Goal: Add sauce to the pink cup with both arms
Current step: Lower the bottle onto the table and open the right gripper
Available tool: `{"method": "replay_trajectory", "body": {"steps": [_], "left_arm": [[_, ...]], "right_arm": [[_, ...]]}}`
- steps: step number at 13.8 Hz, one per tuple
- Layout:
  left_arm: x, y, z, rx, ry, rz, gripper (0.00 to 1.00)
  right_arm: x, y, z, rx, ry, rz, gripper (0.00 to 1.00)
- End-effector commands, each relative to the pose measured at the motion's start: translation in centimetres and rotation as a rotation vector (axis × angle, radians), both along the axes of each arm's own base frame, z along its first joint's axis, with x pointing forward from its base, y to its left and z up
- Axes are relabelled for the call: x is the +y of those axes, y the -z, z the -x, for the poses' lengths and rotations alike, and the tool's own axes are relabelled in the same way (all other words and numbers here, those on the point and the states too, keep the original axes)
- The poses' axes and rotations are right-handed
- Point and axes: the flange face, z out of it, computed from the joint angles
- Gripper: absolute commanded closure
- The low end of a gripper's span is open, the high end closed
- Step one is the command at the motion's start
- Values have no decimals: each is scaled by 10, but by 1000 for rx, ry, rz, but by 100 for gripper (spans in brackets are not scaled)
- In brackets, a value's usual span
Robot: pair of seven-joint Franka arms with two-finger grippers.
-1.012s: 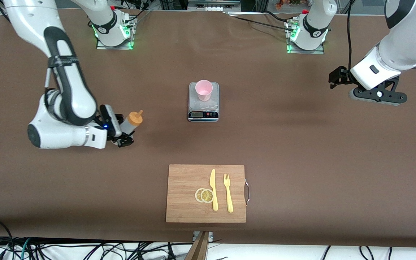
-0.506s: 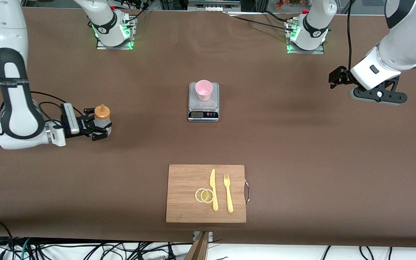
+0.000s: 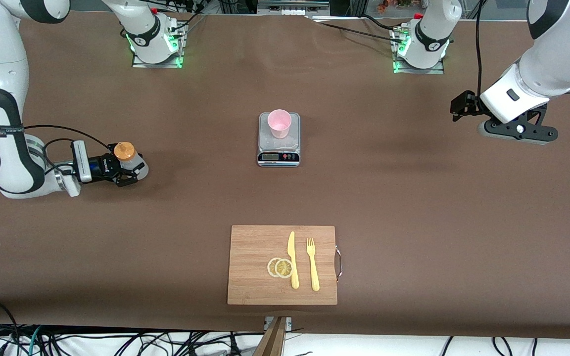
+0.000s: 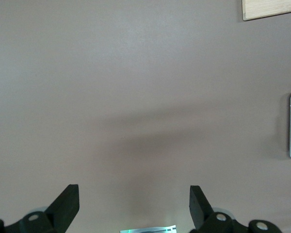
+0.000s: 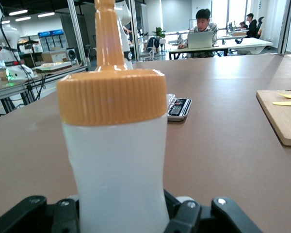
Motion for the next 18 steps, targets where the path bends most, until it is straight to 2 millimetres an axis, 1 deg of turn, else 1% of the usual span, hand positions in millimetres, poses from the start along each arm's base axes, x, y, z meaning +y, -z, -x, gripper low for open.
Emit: {"method": "replay_trajectory", "body": {"steps": [1,3,4,7,11,18], "left_arm": [[-2,-5,-2,12,7,23,0],[-1,-6,-2,11,5,24,0],[-2,-5,-2,12,7,23,0],[-2,-5,-2,12,7,23,0],[-2,-5,-2,12,7,23,0],[-2,-6,-2,11,7,24,0]], "right_arm": [[-9,11,16,32,50,-78,100],[-12,27,23,54,70,-120,100],[-17,34,26,66,84,-124,100],[-21,45,31,79,105,-138,100],[-25,48,32,80,115,-136,100],[-24,58,34,91,118,-134,99]]}}
